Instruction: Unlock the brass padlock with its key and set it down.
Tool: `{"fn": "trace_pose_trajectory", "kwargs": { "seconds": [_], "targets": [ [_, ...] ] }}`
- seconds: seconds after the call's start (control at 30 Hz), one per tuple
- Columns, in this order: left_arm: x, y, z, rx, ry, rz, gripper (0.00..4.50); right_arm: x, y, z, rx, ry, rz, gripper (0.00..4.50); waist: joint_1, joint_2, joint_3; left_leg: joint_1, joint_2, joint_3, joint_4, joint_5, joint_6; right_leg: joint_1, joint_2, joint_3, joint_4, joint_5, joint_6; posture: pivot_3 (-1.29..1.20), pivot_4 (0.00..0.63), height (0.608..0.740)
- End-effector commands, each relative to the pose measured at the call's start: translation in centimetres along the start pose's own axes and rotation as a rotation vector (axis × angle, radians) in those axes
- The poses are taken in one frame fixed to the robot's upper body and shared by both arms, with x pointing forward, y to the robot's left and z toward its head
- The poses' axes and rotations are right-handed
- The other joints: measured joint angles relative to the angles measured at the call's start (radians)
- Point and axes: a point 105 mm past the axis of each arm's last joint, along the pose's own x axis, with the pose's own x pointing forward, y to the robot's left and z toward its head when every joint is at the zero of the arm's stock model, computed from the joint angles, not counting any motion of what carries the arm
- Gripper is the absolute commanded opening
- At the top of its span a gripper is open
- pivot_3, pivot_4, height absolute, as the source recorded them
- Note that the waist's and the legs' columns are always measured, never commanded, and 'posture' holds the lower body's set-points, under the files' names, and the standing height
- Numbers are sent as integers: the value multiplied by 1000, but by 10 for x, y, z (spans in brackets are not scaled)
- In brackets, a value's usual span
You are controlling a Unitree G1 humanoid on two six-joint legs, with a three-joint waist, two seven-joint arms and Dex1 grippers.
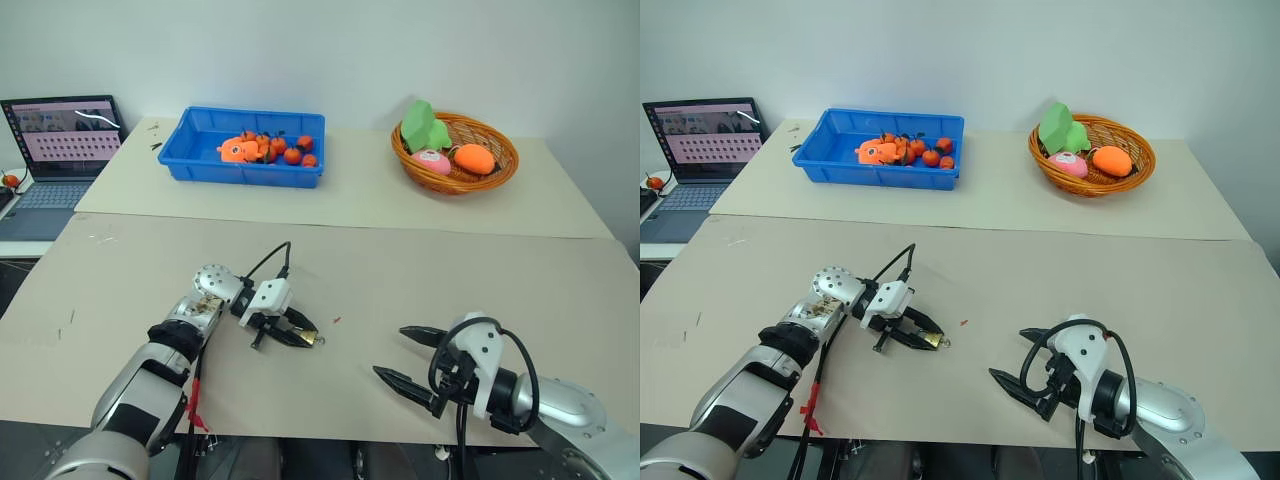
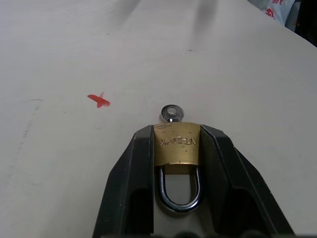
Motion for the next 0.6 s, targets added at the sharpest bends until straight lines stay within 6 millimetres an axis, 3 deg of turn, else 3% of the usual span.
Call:
{"fn": "trace_pose_trajectory", "kwargs": {
  "seconds": [0.03,0.2,0.33,0.47,0.6],
  "targets": [
    [-3,4,2,-3,2,34,825,0,3,7,-43,-19,4,4500,0,0,0,0,0,0,0,0,0,0,0,0,0,0,0,0,150,740],
    [-34,14,27,7,-7,128,825,1,-1,8,-45,-17,16,4500,-8,0,0,-1,1,0,0,0,0,-1,1,0,0,0,0,0,150,740],
    [-60,7,57,-5,-13,161,825,5,-6,7,-96,17,33,4500,-22,-1,1,-2,2,0,0,0,0,-2,1,0,1,1,-2,0,150,740],
    [-78,-6,81,-56,-12,192,825,13,-14,10,-286,100,41,4500,-31,-1,1,-1,2,0,0,0,0,-2,1,0,1,1,-2,0,150,740],
    [-81,-14,94,-104,-34,215,825,22,-26,10,-586,195,53,4500,-27,-1,1,0,2,0,0,0,0,-3,1,0,2,-3,-2,0,150,740]
  ]
}}
